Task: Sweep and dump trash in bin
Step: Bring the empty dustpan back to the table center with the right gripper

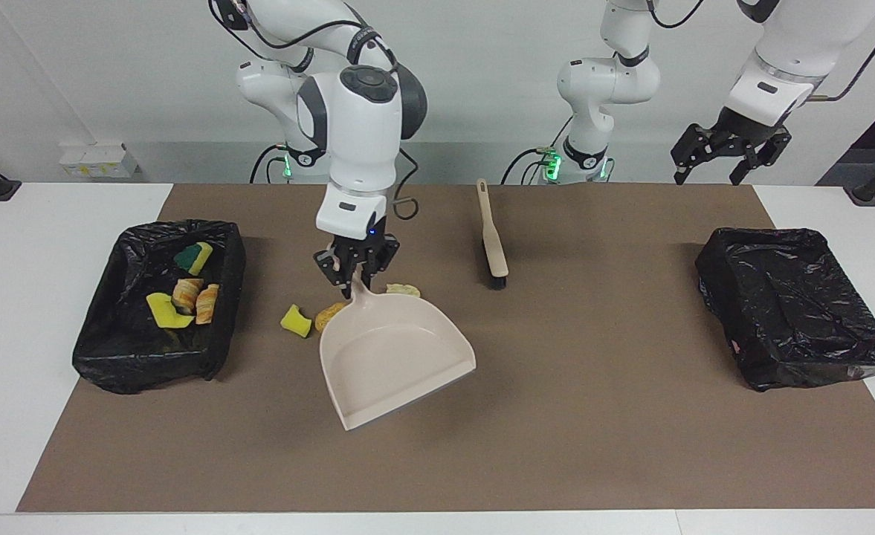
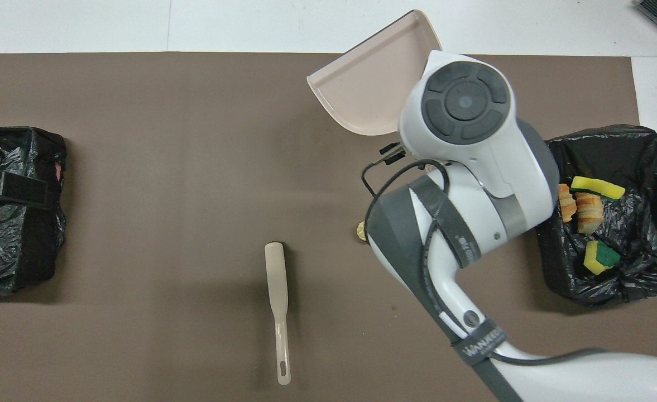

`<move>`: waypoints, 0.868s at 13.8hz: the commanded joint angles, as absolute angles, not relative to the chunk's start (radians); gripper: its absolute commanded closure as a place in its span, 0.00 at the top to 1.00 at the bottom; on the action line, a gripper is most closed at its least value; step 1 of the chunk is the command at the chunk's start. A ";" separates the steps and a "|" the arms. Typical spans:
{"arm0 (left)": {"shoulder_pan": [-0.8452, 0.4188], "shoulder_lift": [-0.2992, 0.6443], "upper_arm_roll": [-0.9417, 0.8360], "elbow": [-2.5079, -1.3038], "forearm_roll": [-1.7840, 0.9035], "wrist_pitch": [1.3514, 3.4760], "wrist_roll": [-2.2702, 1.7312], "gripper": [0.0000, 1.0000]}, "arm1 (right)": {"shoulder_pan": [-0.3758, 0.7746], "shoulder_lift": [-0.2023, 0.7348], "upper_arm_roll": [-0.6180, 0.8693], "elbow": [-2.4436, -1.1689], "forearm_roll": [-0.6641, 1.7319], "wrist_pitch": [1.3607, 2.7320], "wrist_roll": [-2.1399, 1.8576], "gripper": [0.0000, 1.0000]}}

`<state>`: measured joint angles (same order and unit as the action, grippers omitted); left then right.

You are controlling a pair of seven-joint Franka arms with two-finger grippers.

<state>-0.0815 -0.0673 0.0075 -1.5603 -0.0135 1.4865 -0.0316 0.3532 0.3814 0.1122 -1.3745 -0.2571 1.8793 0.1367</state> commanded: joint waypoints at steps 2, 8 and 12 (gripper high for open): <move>-0.064 -0.078 0.003 -1.566 -0.015 1.473 -0.034 1.00 | 0.440 0.629 0.109 -1.082 -0.219 1.815 0.435 0.00; -0.064 -0.078 0.003 -1.566 -0.015 1.473 -0.032 1.00 | 0.577 0.784 0.117 -0.974 -0.178 1.833 0.768 0.00; -0.064 -0.078 0.003 -1.566 -0.015 1.473 -0.032 1.00 | 0.595 0.804 0.155 -0.977 -0.140 1.861 0.820 0.00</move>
<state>-0.0733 -0.0673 0.0087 -1.5603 -0.0135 1.4859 -0.0316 0.5932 0.7786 0.1338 -1.0196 -0.1620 1.8521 0.7864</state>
